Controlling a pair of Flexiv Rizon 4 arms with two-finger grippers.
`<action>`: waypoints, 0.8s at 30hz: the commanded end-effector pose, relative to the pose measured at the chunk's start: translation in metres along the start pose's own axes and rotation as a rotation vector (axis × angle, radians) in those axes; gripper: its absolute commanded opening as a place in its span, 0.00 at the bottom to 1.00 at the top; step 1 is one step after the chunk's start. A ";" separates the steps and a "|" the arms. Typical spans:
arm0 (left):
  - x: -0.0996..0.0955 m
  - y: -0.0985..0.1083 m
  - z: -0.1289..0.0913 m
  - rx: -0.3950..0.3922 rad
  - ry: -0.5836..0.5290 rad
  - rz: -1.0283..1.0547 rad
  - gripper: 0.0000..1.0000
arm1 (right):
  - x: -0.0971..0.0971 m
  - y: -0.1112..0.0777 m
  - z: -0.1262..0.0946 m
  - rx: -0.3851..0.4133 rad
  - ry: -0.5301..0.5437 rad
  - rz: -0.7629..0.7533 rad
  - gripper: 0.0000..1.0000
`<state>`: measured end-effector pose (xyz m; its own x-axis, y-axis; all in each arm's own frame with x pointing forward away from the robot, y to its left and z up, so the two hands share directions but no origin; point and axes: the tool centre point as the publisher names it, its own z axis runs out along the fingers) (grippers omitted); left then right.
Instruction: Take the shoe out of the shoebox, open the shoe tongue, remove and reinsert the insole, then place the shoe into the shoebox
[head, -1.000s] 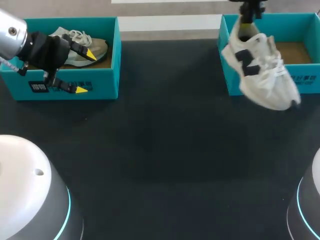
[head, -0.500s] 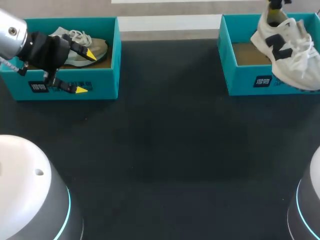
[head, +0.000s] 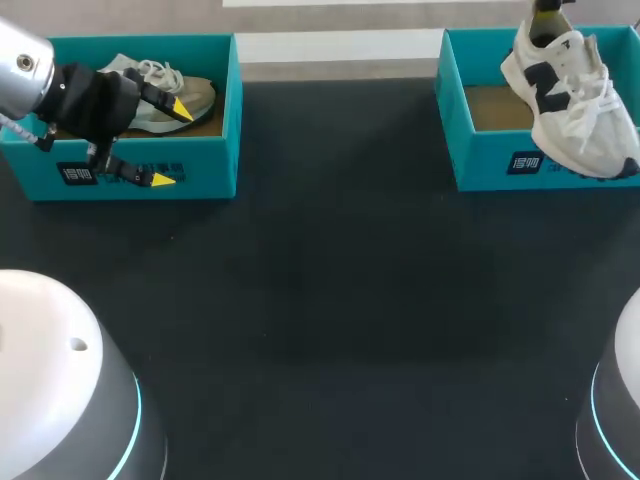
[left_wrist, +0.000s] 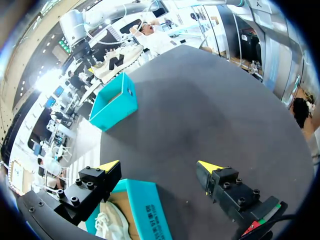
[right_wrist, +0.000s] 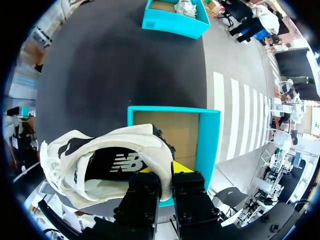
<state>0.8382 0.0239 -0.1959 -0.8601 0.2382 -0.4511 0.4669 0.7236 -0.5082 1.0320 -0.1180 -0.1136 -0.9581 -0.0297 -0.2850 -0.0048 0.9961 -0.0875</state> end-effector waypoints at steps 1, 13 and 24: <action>0.000 0.000 0.000 -0.002 0.001 0.000 1.00 | 0.000 -0.001 -0.001 0.000 -0.001 -0.001 0.00; 0.000 0.000 0.000 -0.002 0.001 0.000 1.00 | -0.006 -0.011 0.005 -0.012 -0.006 -0.004 0.00; 0.000 0.000 0.000 -0.002 0.001 0.000 1.00 | -0.021 -0.082 0.027 -0.006 0.010 0.035 0.00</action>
<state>0.8383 0.0241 -0.1959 -0.8602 0.2379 -0.4511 0.4667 0.7238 -0.5082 1.0556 -0.1847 -0.1255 -0.9589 0.0013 -0.2836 0.0261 0.9962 -0.0836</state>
